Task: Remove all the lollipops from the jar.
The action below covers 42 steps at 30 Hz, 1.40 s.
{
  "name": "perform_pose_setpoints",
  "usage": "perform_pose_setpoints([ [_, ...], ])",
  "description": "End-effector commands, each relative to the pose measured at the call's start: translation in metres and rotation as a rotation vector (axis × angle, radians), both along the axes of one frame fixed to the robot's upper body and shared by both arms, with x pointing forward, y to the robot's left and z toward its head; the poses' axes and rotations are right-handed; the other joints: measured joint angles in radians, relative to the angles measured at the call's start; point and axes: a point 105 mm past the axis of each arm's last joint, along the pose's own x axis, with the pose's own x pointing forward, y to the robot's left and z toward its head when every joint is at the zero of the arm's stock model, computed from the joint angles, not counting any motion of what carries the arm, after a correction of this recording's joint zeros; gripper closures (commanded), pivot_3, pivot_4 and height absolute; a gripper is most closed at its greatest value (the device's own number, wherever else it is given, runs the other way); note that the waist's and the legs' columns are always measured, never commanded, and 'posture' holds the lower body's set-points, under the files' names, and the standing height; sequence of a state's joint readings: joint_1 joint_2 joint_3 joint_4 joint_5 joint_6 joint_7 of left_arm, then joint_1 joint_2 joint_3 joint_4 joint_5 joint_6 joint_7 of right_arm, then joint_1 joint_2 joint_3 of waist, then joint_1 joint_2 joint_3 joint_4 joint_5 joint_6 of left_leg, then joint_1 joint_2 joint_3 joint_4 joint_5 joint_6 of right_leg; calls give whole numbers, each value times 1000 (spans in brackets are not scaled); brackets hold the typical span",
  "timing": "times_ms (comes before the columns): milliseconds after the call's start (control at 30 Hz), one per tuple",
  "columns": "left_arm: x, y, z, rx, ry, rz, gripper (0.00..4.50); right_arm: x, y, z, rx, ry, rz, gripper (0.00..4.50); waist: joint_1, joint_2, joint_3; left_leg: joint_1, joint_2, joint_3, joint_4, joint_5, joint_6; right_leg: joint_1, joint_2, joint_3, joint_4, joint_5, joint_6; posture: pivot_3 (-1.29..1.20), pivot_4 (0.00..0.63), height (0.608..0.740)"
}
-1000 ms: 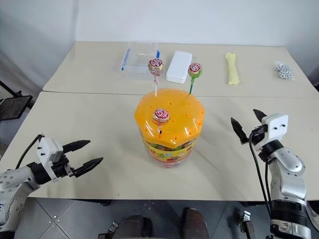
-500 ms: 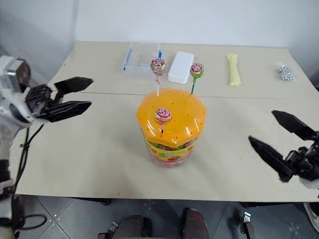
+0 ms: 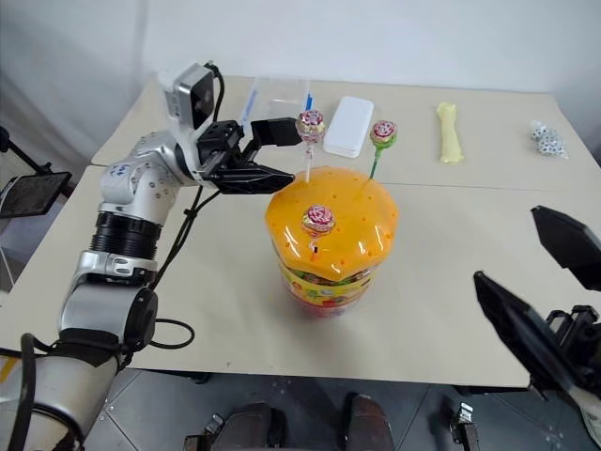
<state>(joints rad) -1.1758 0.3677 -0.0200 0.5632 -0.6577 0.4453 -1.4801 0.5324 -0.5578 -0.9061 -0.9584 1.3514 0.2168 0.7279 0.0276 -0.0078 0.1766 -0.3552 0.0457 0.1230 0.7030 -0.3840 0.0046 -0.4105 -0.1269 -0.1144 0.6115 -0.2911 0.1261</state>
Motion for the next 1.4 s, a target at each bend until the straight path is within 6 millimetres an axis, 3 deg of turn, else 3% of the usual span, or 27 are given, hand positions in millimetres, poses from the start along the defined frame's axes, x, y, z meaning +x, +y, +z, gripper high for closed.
perform_pose_setpoints([
  [33,-6,-6,9,21,-51,-62,0,-7,8,0,-18,-40,-1,56,-4,0,0,0,0,0,0,0,0,0,0,0,0,0,0,0,150,740],
  [133,-5,-10,9,35,-38,-77,0,-8,7,-5,-17,-37,-9,56,-3,0,0,0,0,0,0,0,0,0,0,1,0,0,0,0,150,740],
  [600,-14,-18,17,29,-60,-146,4263,-3,13,-10,-31,-71,29,0,-1,0,0,0,0,-1,0,0,0,0,0,1,0,0,0,0,150,740],
  [633,-14,-18,22,1,-66,-145,4438,-2,13,-9,-29,-75,30,0,0,0,0,0,0,-1,1,0,0,0,0,1,0,0,0,0,150,740],
  [767,-16,-10,48,-138,-20,-161,4438,0,13,-6,-25,-83,40,0,0,-1,0,-1,0,-2,2,0,0,0,0,1,0,0,0,0,150,740],
  [933,-6,21,76,-279,88,-88,4438,6,16,7,-45,-118,107,0,-6,-1,0,0,0,-2,2,0,0,0,0,1,1,0,0,0,150,740],
  [1067,23,56,66,-237,160,210,4438,12,26,11,-87,-110,212,0,-9,0,0,2,1,-2,2,0,0,0,0,2,5,0,0,0,150,740],
  [1133,35,76,48,-146,158,387,4438,14,27,10,-117,-102,241,0,-8,0,0,2,1,-2,2,0,0,0,0,2,6,0,0,0,150,740],
  [1233,44,127,13,23,200,689,4438,21,21,-3,-241,-56,277,0,-7,-2,1,2,1,-2,2,0,0,-1,-1,2,7,0,0,0,150,740],
  [1300,42,162,-7,108,267,879,4438,24,12,-13,-304,-12,289,0,-5,-4,2,2,1,-2,1,0,0,-2,0,2,7,0,0,0,150,740],
  [1400,14,220,-70,447,386,1151,4438,23,2,-27,-385,53,338,0,-8,-5,3,1,1,-3,-1,0,0,-3,-1,1,7,0,0,0,150,740],
])
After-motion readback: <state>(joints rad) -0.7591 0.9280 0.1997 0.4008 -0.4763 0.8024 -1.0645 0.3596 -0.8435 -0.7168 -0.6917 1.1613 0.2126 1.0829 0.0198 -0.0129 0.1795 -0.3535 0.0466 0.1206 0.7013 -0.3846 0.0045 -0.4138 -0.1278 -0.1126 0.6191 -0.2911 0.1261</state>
